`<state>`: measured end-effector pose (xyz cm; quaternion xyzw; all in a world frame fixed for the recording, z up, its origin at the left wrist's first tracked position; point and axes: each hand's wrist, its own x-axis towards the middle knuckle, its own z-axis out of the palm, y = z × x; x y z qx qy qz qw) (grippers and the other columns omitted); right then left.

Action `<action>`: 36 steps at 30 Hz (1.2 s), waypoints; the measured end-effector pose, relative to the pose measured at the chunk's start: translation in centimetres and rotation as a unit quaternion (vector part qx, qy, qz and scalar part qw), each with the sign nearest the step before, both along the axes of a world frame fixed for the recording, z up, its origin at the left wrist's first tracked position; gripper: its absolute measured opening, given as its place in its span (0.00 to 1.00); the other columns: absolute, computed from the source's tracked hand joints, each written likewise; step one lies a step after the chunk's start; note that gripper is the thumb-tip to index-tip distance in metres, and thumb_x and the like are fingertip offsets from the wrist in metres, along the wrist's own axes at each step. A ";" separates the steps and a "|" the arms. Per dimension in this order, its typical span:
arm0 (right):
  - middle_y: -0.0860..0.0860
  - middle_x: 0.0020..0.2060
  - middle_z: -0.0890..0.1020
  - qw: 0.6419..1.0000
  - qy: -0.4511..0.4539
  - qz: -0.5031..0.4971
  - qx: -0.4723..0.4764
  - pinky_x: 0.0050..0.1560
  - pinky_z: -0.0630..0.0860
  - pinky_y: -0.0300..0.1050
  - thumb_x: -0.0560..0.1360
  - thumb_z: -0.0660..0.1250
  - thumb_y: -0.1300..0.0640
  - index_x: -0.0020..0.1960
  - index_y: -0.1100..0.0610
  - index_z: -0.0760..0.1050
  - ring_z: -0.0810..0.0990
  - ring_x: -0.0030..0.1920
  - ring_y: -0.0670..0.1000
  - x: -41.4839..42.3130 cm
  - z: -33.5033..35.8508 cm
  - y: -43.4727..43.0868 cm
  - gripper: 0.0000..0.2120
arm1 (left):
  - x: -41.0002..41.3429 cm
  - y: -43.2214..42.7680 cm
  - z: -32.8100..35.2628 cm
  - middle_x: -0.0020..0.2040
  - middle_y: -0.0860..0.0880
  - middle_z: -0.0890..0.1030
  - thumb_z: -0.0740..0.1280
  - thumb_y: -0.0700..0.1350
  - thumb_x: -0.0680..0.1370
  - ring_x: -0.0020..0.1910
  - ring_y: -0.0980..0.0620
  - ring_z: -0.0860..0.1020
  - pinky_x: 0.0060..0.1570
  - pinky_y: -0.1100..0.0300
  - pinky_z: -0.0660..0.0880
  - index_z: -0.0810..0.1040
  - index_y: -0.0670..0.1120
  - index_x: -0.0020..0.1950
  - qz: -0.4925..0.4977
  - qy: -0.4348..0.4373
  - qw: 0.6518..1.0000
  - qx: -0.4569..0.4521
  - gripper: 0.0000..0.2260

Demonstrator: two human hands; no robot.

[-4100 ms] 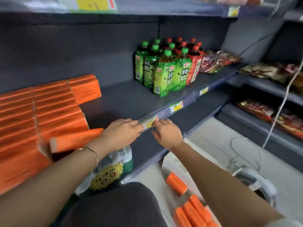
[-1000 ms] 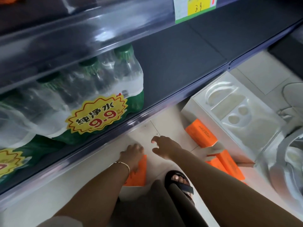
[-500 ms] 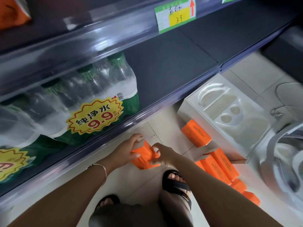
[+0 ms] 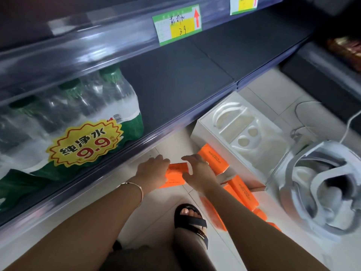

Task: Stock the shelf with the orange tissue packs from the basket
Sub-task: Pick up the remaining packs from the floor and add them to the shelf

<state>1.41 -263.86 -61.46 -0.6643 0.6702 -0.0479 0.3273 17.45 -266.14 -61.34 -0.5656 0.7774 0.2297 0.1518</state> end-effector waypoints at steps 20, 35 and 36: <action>0.55 0.61 0.74 0.966 0.167 -0.168 0.104 0.58 0.70 0.54 0.77 0.59 0.57 0.63 0.53 0.63 0.74 0.62 0.60 -2.1 -6.7 -4.1 0.15 | 0.5 -1.7 0.7 0.55 0.48 0.78 0.65 0.48 0.77 0.54 0.47 0.78 0.50 0.53 0.74 0.67 0.47 0.61 -0.020 -0.012 0.997 -0.070 0.15; 0.56 0.58 0.78 0.995 0.049 -0.086 0.018 0.59 0.74 0.54 0.74 0.62 0.49 0.64 0.53 0.65 0.77 0.59 0.60 1.2 12.4 -2.0 0.21 | 4.1 3.4 20.1 0.59 0.47 0.71 0.65 0.48 0.76 0.57 0.44 0.74 0.51 0.51 0.73 0.66 0.47 0.63 0.037 0.070 0.985 -0.156 0.17; 0.57 0.58 0.78 0.996 0.040 -0.085 0.002 0.60 0.73 0.54 0.74 0.62 0.49 0.64 0.53 0.65 0.76 0.60 0.60 1.4 14.0 -1.6 0.20 | 4.3 4.1 21.7 0.58 0.47 0.71 0.65 0.48 0.76 0.57 0.44 0.74 0.51 0.51 0.74 0.66 0.47 0.63 0.046 0.073 0.981 -0.171 0.17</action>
